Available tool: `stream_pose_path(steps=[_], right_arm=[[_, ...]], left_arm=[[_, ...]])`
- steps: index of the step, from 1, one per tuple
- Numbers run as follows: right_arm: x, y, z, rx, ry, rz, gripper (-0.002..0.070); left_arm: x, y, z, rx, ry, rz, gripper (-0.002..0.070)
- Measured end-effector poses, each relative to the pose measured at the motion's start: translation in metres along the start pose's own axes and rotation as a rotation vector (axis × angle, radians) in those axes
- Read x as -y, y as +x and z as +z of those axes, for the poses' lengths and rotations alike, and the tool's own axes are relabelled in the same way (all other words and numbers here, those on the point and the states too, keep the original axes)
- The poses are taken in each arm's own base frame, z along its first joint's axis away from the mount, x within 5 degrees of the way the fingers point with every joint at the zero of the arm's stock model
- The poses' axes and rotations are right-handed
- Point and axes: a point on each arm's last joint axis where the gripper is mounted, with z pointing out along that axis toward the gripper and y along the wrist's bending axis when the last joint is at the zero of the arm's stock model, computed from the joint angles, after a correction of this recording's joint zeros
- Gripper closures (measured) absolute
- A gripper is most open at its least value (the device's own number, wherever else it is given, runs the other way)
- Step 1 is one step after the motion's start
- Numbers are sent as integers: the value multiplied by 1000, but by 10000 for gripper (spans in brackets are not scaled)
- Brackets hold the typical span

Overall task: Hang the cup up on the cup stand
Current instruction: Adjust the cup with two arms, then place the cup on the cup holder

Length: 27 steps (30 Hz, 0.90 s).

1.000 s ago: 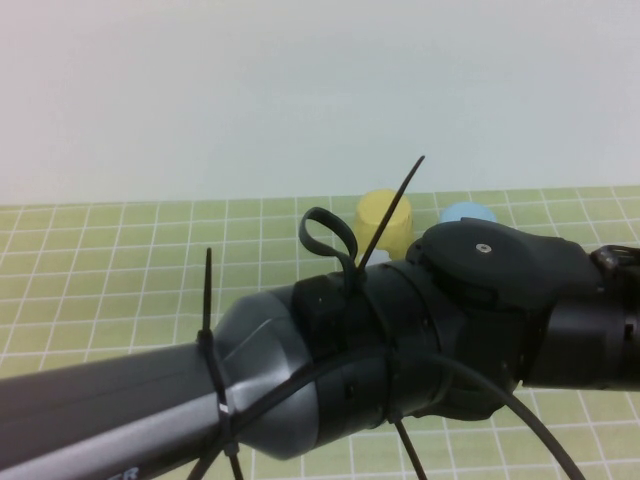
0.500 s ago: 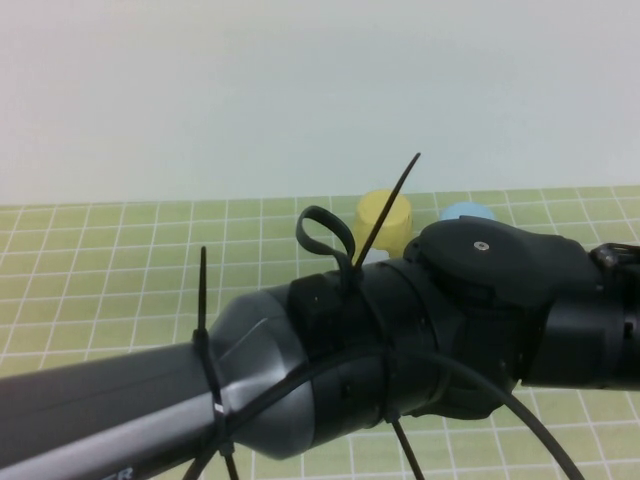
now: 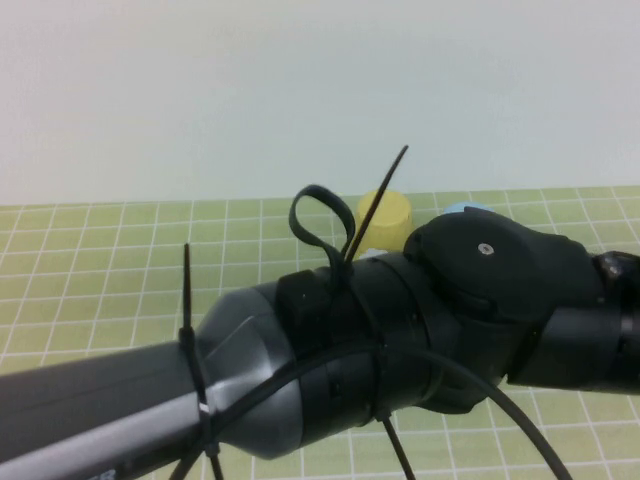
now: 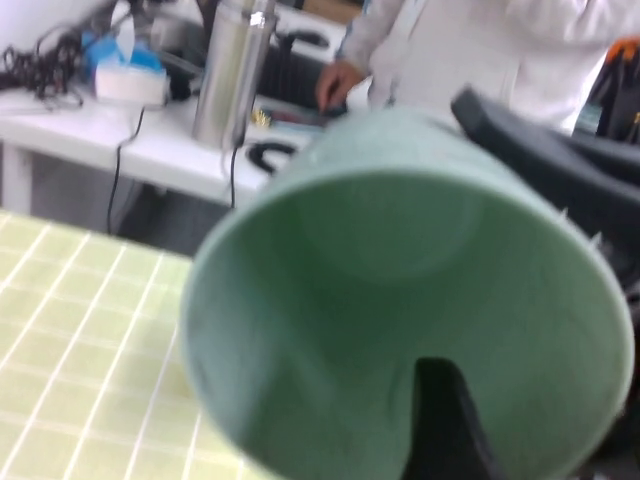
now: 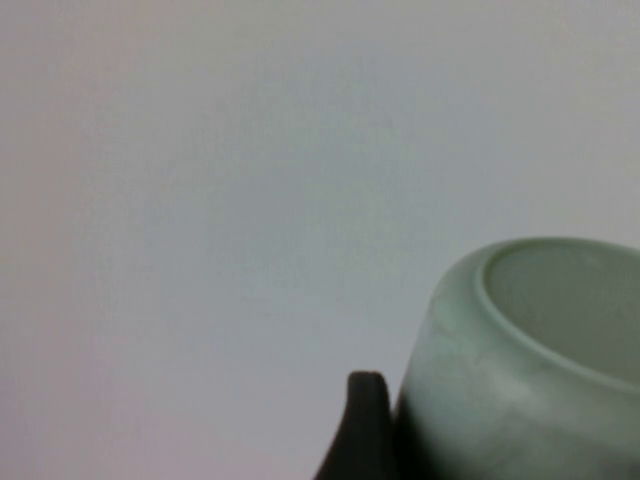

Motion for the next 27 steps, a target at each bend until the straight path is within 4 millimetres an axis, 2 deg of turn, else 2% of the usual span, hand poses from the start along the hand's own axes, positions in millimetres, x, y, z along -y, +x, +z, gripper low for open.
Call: stream_pose_path(steps=[4, 9, 14, 19, 27], right_arm=[[0, -3, 0, 28, -4, 20, 78], [0, -5, 0, 55, -5, -7, 78], [0, -5, 0, 55, -3, -50, 78], [0, -4, 0, 48, -2, -95, 78], [2, 3, 5, -38, 8, -324, 77]], left_arm=[[-5, -1, -7, -42, -22, 11, 279], [-14, -8, -25, -80, -17, -4, 298], [-36, -15, -51, -140, -77, -54, 435], [-49, -24, -81, -187, -128, -33, 666], [-53, -51, -147, -214, -390, 59, 675]])
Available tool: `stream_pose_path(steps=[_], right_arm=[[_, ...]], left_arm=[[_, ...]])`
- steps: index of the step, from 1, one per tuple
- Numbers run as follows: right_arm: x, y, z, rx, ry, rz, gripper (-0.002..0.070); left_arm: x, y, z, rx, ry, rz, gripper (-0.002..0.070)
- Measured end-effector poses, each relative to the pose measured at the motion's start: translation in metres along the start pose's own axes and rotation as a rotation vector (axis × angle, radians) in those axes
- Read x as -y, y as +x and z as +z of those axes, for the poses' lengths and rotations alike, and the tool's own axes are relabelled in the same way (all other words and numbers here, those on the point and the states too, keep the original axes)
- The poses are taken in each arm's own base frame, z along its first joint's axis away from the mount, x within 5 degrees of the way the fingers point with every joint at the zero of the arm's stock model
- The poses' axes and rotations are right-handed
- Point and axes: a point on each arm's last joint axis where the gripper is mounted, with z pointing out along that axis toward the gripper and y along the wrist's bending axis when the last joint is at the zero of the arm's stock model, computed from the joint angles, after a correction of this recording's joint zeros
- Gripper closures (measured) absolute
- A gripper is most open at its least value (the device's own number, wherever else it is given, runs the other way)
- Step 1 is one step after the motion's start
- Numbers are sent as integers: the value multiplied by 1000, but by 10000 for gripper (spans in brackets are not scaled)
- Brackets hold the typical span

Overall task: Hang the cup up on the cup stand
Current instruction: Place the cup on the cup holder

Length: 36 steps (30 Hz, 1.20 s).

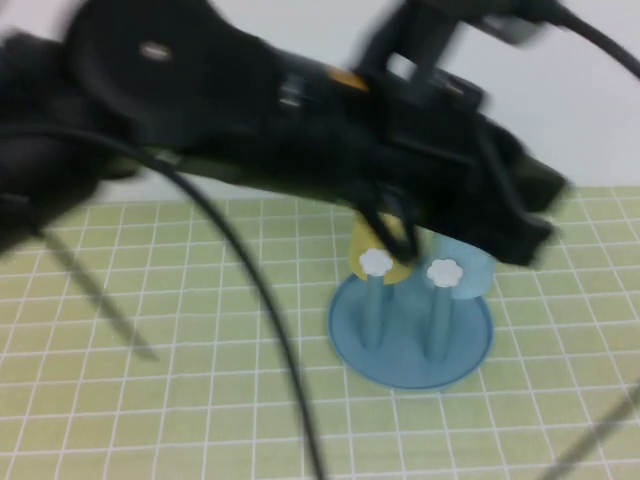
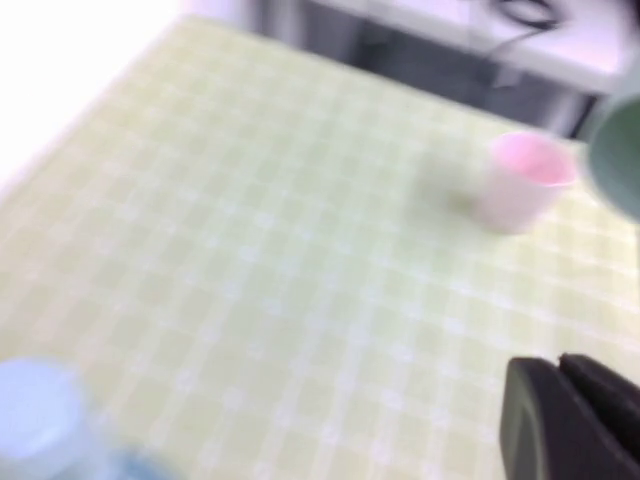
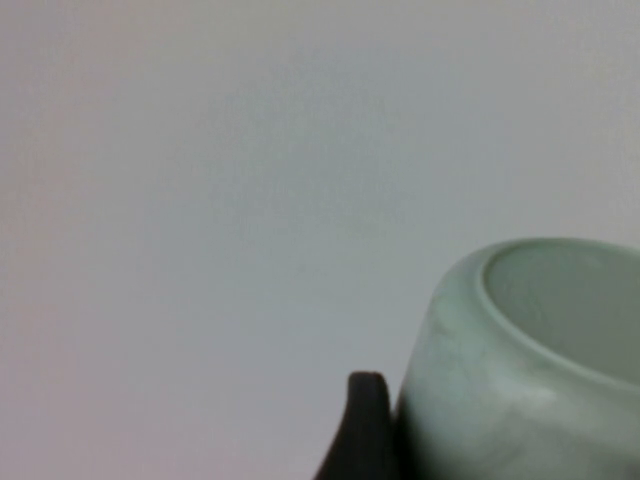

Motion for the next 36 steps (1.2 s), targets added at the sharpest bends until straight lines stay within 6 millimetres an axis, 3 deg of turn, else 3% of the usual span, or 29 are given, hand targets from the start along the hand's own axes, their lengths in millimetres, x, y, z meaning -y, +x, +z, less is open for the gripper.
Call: stream_pose_path(steps=[9, 14, 22, 30, 36], right_arm=[[-1, 15, 26, -188, -48, -362, 77], [-18, 20, 56, -329, -156, -613, 77], [-30, 26, 113, -501, -282, -853, 77], [-14, 37, 175, -652, -333, -892, 77], [1, 71, 209, -768, -401, -905, 75]], left_arm=[[-3, -3, -75, -79, -363, 87, 675], [3, -2, -112, -99, -481, 122, 675], [13, 4, -161, -97, -631, 75, 675], [23, 9, -186, -83, -653, 53, 675], [23, 18, -187, -82, -667, 21, 675]])
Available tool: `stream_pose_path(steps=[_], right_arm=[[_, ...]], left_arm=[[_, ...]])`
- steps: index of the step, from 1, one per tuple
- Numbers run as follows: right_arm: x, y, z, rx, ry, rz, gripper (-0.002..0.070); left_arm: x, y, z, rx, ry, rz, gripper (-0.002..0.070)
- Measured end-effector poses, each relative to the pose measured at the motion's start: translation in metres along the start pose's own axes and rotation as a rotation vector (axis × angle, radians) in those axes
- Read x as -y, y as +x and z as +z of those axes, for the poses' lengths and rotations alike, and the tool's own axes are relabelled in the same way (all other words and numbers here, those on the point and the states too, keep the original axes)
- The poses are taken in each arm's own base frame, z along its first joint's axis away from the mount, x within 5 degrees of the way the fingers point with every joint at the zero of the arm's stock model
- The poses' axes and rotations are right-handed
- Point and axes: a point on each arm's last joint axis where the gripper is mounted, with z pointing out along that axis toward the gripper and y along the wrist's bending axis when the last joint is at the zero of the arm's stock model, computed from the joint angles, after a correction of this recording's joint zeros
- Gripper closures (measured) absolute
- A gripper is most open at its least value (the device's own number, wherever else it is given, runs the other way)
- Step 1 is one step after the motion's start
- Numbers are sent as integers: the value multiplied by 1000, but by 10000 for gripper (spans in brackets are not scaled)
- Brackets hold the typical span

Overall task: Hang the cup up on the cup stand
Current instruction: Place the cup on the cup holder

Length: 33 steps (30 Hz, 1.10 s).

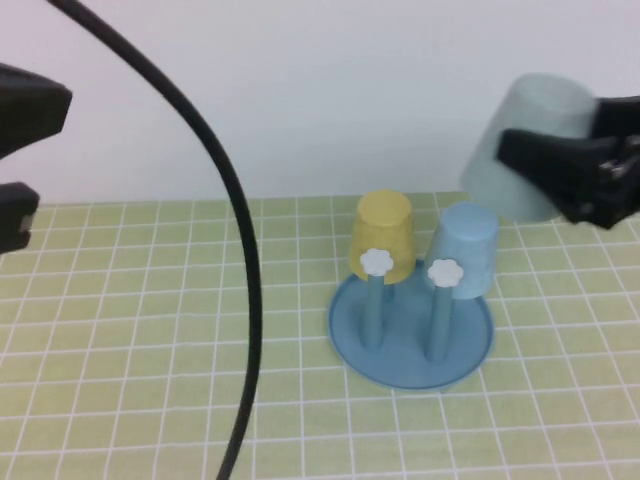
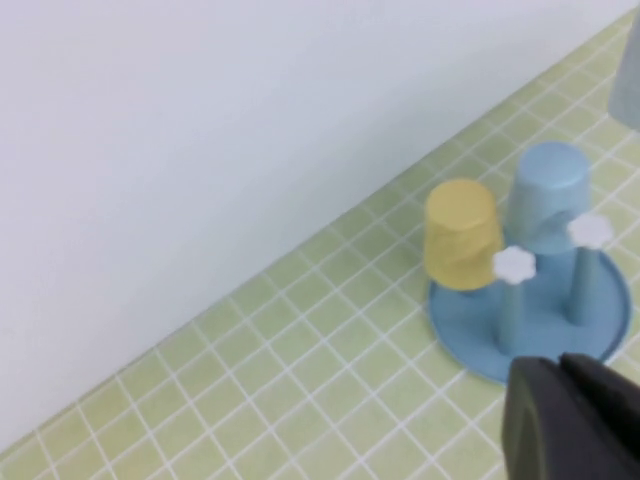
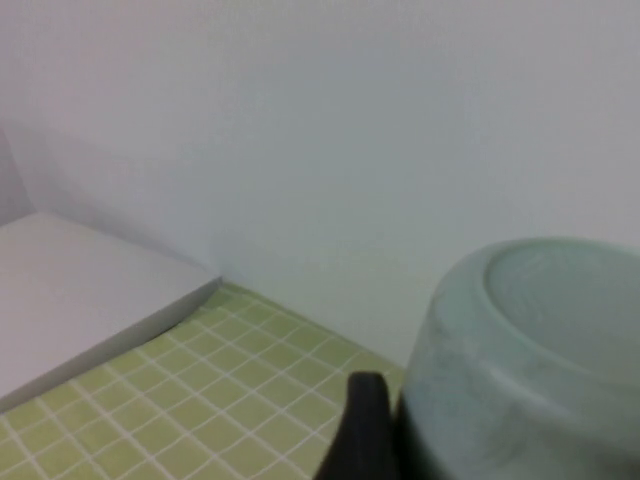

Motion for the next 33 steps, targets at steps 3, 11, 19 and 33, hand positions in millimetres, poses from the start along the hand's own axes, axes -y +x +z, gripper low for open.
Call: stream_pose_path(steps=[3, 11, 19, 33], right_arm=[[-4, 10, 24, -36, -66, -17, 75], [-21, 44, 74, -138, -180, -81, 75], [-19, 67, 97, -193, -151, -155, 75], [-10, 95, 111, -194, -149, -183, 75]], left_arm=[[1, 4, 4, -6, -4, -16, 675], [4, 3, 13, 57, 5, -29, 675], [4, 2, 13, 68, 6, -29, 675], [4, 1, 13, 83, 3, -27, 675]])
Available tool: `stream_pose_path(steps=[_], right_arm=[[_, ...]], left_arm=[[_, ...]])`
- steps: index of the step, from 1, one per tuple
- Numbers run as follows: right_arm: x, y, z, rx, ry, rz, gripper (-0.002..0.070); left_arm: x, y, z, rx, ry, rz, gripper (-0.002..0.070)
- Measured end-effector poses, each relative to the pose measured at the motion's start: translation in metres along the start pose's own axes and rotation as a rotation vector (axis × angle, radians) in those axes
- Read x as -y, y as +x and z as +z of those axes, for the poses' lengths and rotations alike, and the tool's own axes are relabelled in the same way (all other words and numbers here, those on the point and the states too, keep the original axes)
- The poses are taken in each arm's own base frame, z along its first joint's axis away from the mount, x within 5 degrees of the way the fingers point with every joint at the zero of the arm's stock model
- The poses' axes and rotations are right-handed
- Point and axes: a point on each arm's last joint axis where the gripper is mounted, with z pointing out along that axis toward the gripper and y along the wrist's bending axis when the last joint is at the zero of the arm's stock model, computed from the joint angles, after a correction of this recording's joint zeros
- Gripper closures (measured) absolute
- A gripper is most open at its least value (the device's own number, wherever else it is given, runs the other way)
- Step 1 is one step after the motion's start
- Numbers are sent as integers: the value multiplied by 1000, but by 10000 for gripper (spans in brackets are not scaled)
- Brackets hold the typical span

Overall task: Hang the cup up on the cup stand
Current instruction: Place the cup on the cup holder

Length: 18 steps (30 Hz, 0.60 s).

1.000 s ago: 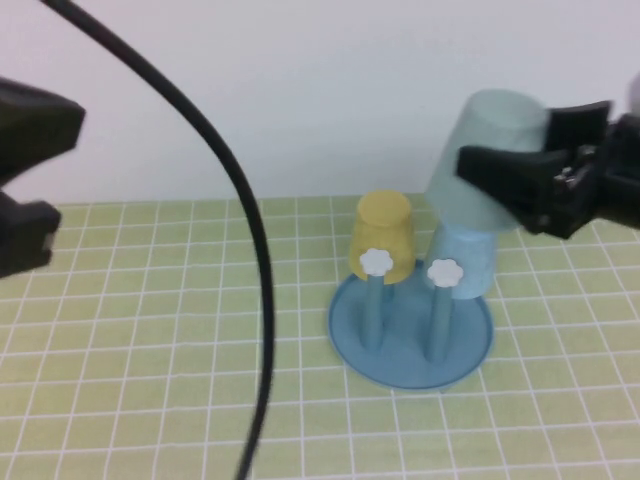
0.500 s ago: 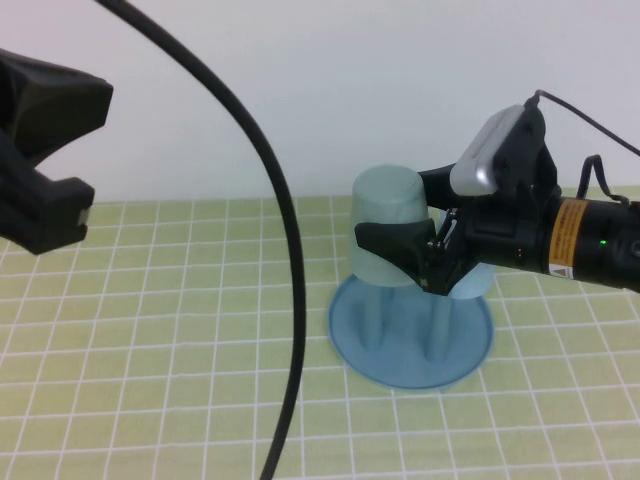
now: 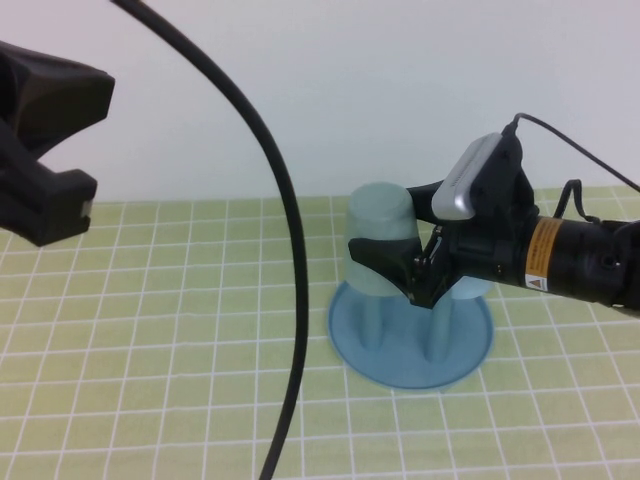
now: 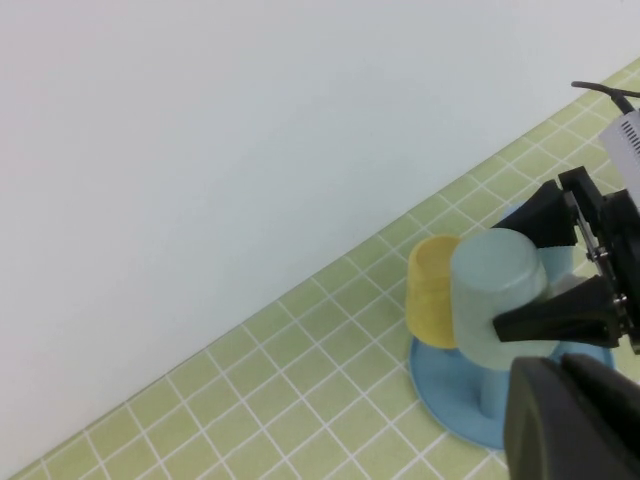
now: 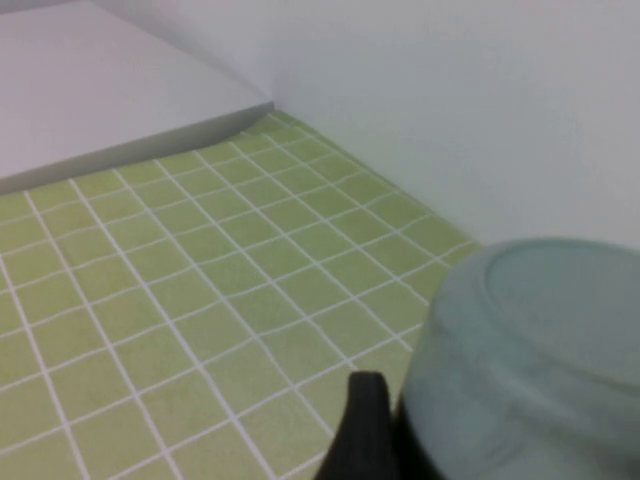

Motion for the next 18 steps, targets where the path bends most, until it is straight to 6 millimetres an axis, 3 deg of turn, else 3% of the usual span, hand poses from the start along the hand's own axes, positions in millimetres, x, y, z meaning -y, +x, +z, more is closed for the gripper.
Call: stream_pose_path(steps=[12, 18], right_arm=[[-4, 27, 21, -55, -34, -22, 75], [-3, 29, 24, -36, -38, -18, 72]], left_arm=[[0, -1, 0, 8, 0, 0, 675], [0, -2, 0, 20, 1, 0, 675]])
